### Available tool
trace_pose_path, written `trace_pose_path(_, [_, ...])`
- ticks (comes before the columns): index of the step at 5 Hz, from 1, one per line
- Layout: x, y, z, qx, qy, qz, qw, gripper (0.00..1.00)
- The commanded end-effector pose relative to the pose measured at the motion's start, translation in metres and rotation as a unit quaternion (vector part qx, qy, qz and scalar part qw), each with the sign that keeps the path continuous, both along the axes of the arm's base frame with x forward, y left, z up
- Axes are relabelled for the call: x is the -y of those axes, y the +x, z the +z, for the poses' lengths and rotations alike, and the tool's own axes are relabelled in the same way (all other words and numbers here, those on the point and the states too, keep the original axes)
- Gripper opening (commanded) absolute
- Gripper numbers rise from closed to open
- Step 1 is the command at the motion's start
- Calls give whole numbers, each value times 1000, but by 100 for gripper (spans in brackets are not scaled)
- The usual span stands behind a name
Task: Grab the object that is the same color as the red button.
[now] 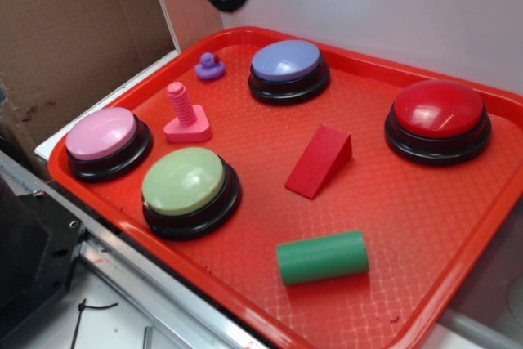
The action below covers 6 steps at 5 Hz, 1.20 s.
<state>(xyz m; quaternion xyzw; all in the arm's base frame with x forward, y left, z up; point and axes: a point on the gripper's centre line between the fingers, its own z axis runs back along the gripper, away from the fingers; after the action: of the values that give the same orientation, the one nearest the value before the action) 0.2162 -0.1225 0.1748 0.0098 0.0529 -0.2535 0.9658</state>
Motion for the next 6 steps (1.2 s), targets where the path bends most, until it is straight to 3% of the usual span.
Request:
trace_pose_path(1, [19, -1, 4, 9, -10, -16, 1000, 100])
trace_pose_path(2, [19, -1, 4, 9, -10, -16, 1000, 100])
trace_pose_path(3, [16, 26, 8, 60, -5, 80, 995, 100])
trace_pose_path(4, [2, 54, 2, 53, -4, 181, 982, 100])
trace_pose_path(5, [-8, 69, -10, 38, -11, 201, 979, 100])
trace_pose_path(6, [-14, 61, -28, 24, -20, 219, 975, 100])
